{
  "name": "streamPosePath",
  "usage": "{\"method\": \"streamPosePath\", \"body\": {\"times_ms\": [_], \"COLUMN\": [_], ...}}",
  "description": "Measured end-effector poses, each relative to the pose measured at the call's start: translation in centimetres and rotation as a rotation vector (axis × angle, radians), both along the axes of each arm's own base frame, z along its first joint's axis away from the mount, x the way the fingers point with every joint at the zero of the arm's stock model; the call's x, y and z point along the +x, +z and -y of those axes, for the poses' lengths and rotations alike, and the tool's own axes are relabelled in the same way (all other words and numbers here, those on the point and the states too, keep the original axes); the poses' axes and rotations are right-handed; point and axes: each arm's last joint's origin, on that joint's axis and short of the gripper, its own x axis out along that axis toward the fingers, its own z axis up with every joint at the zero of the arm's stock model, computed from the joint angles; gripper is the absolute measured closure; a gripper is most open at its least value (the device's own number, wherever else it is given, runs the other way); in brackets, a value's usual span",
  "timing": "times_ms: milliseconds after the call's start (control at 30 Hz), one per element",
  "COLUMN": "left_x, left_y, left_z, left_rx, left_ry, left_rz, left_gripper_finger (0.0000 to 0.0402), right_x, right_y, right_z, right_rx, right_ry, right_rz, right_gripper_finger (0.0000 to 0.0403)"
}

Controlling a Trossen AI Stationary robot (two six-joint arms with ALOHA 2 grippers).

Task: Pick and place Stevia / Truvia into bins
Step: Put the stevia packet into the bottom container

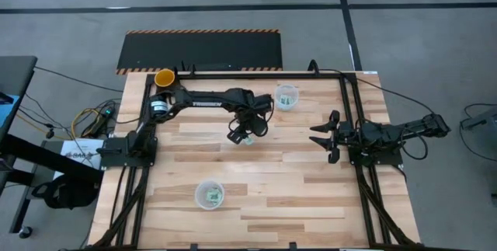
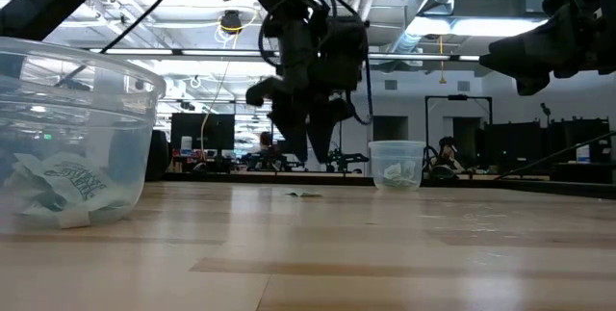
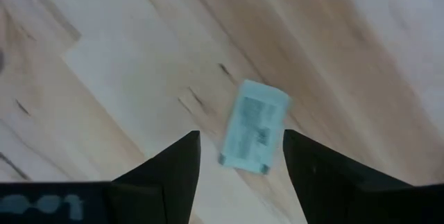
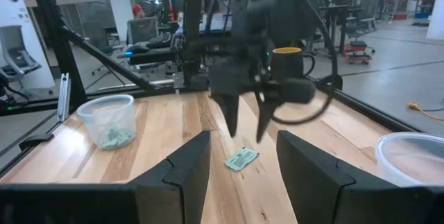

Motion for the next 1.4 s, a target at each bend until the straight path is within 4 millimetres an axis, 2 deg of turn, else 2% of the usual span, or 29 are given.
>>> {"method": "streamPosePath", "body": {"times_ms": [300, 733, 1000, 1133, 1400], "left_x": [0.4, 0.8, 0.8, 0.7, 0.8], "left_y": [-3.0, -4.9, -5.0, -5.1, -5.2], "left_z": [0.0, 0.1, -0.1, -0.1, -0.1], "left_rx": [-0.023, -0.113, -0.128, -0.127, -0.115], "left_ry": [-0.002, 0.006, 0.012, 0.012, -0.008], "left_rz": [-0.076, -0.098, -0.099, -0.105, -0.104], "left_gripper_finger": [0.0205, 0.0205, 0.0208, 0.0235, 0.0336], "right_x": [0.0, 0.0, 0.0, 0.0, 0.0], "right_y": [0.0, 0.0, 0.0, 0.0, 0.0], "right_z": [0.0, 0.0, 0.0, 0.0, 0.0], "right_rx": [0.001, 0.0, 0.0, 0.0, 0.0], "right_ry": [0.0, 0.0, 0.0, 0.0, 0.0], "right_rz": [0.002, 0.002, 0.001, 0.001, 0.0], "right_gripper_finger": [0.0243, 0.0243, 0.0243, 0.0243, 0.0243]}}
